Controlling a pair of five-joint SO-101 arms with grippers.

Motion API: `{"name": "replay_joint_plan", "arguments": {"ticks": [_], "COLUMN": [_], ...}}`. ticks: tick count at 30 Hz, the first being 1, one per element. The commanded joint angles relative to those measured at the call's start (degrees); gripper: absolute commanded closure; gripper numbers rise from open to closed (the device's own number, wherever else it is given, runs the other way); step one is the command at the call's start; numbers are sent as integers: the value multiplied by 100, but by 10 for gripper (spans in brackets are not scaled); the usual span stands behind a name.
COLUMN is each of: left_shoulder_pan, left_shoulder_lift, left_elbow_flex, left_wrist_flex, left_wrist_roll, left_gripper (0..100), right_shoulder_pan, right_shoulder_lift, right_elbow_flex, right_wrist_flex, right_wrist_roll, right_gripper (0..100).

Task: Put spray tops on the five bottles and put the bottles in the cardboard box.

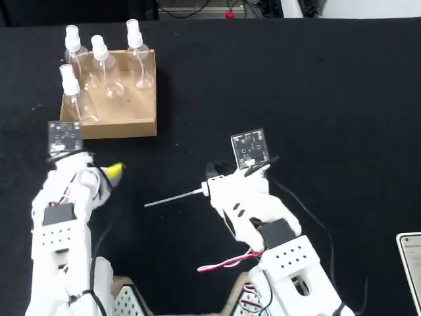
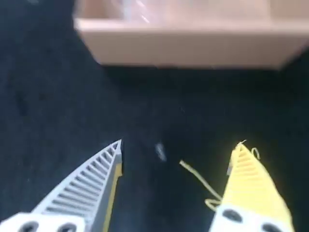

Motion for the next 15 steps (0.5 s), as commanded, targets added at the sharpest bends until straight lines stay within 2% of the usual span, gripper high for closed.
{"name": "replay_joint_plan", "arguments": {"ticks": [1,4,8,11,15], "left_shoulder_pan": [505,954,1552,1798,1587], "left_shoulder_lift": [70,422,809,1037,1187], "left_elbow_flex": [-1068,-1631,-2237,-2519,-2492], "left_wrist_flex": [1204,2004,2585,2541,2426], "left_wrist_roll": [-387,-677,-308,0,18], "left_gripper": [661,661,661,661,661], "right_shoulder_pan": [308,949,1626,1767,1793], "right_shoulder_lift": [-75,-48,-31,4,558], "right_elbow_flex": [-884,-1323,-1771,-1991,-2176], "right_wrist_flex": [475,941,1310,1618,1653], "right_wrist_roll": [26,0,-114,-114,-114], "right_gripper": [956,956,925,841,842]}}
